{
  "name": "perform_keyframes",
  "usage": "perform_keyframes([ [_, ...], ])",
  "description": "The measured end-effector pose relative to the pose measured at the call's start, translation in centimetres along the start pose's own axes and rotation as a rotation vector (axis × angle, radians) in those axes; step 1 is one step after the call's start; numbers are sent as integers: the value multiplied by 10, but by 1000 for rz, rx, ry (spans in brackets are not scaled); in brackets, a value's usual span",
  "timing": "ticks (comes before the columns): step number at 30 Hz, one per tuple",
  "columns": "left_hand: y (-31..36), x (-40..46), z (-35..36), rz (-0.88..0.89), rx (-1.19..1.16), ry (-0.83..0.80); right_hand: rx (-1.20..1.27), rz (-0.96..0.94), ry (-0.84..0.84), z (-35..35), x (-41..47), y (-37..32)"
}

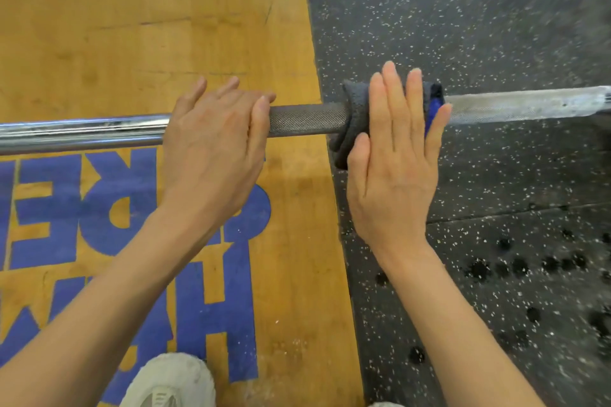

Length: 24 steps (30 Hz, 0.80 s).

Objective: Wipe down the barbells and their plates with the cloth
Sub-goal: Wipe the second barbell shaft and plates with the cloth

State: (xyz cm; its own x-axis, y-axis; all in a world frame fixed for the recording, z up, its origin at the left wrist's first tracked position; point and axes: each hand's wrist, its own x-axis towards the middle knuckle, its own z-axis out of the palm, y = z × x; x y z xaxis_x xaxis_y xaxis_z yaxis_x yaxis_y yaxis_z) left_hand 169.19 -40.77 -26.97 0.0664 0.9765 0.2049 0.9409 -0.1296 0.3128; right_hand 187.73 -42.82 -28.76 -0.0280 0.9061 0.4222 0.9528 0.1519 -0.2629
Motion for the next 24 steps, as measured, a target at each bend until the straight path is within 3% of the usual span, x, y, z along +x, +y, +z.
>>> perform_keyframes([
  [2,2,-3,0,-4,-1,9,97,42,-11,1,-1,-29],
  [4,3,-7,-2,12,4,12,149,-76,-87,3,-7,-45],
  [7,2,-16,-3,28,11,4,17,-201,-135,-7,-5,-18],
  [11,8,-28,-3,22,8,13,10,68,-67,-13,-5,-23],
  [14,9,-37,-4,50,10,31,118,-32,-140,-13,-19,-48],
  [16,8,-45,-5,72,11,39,55,-145,-187,-21,-21,-29],
  [19,13,-55,-7,69,0,47,-38,-35,-145,-32,-23,-5],
  [21,17,-61,-8,63,-9,44,-9,69,-146,-33,-23,-26],
  [24,17,-72,-10,75,-1,38,86,-20,-189,-31,-32,-44],
])
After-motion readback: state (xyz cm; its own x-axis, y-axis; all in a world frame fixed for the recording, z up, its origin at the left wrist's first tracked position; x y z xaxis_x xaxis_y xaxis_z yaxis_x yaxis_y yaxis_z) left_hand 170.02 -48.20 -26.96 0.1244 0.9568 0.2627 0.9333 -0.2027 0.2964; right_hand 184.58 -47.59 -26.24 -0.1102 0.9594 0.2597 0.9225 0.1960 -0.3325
